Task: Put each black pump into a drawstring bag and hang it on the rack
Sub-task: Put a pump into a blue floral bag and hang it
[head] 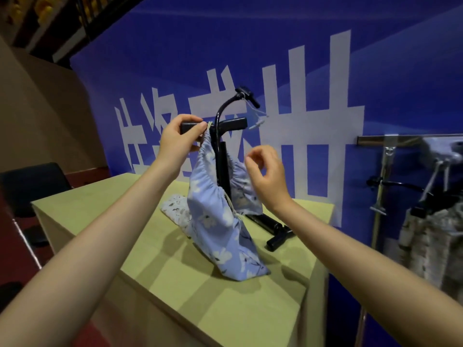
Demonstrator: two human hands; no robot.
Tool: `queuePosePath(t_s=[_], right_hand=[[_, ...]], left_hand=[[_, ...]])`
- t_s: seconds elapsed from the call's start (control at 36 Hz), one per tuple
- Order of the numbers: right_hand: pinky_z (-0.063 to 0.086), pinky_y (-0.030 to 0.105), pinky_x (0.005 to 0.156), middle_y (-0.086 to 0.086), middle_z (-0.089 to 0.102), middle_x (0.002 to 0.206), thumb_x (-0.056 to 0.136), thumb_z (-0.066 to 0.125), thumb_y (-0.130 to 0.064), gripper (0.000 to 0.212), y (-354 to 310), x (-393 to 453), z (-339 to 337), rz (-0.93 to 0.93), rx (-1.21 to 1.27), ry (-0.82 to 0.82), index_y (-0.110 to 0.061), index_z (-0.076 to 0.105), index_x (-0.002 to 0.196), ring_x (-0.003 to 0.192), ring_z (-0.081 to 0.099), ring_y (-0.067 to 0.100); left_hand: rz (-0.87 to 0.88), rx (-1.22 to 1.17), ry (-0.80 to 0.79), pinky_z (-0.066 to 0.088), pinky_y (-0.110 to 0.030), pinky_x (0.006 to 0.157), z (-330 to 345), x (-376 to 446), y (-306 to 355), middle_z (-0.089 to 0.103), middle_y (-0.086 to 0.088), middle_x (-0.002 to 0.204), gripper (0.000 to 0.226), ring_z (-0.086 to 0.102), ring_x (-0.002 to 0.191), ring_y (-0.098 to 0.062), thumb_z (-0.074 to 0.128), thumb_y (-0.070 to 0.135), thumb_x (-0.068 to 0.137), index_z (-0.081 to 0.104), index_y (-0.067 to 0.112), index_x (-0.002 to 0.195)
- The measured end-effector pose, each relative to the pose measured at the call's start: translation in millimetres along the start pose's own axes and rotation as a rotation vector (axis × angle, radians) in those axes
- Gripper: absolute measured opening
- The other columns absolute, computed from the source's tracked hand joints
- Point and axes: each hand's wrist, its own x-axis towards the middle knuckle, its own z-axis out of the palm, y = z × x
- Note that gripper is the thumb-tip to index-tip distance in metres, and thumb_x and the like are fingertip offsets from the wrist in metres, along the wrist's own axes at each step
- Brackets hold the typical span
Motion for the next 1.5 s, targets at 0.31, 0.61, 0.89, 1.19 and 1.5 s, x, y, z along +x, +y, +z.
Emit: queuePosePath(t_s=[0.31,0.61,0.89,1.19,1.5], right_hand=[[0.051,0.045,0.082,0.012,0.070,0.098,0.090,0.066,-0.034,0.014,-8,-13,-14,0.373,-0.013,-0.866,-0.023,0.072,0.095,0.082,0.061,0.028],[0.053,0.032,0.079,0.005,0.057,0.062,0.097,0.049,-0.017,0.025,-1,18,-31,0.646,0.470,-0.577,-0.005,0.057,0.077,0.068,0.061,0.021],[0.030,0.019,0.048,-0.002,0.038,0.059,0.097,0.056,-0.021,0.028,-46,111,-68,0.338,0.148,-0.391,-0.017,0.056,0.069,0.050,0.033,0.008],[0.050,0.029,0.071,0.008,0.063,0.078,0.098,0.055,-0.023,0.024,-85,143,-26,-0.009,-0.118,-0.426,-0.001,0.060,0.090,0.071,0.059,0.013],[0.051,0.047,0.090,0.002,0.065,0.109,0.101,0.048,-0.025,0.021,-52,125,-12,-0.006,-0.156,-0.435,-0.009,0.060,0.093,0.104,0.060,0.023]], left_hand=[[-0.067,0.015,0.108,0.053,-0.023,0.063,-4,0,-9,0.065,-0.001,0.094,0.009,0.063,0.082,-0.016,0.065,0.023,0.092,0.061,0.019,0.099],[-0.095,-0.037,0.048,0.051,-0.024,0.063,-11,-5,-3,0.062,0.001,0.087,0.003,0.060,0.076,-0.014,0.061,0.020,0.094,0.060,0.022,0.093],[-0.160,-0.098,-0.026,0.052,-0.027,0.067,-19,-5,5,0.060,-0.002,0.084,0.011,0.059,0.075,-0.015,0.055,0.013,0.096,0.061,0.018,0.087],[-0.147,0.003,-0.324,0.055,-0.019,0.067,-6,-6,30,0.072,0.001,0.080,0.022,0.068,0.073,-0.009,0.050,0.007,0.097,0.068,0.018,0.102],[-0.270,-0.005,-0.355,0.053,-0.031,0.080,-5,-5,30,0.062,-0.013,0.107,0.024,0.058,0.096,-0.021,0.043,0.008,0.095,0.065,0.007,0.106]])
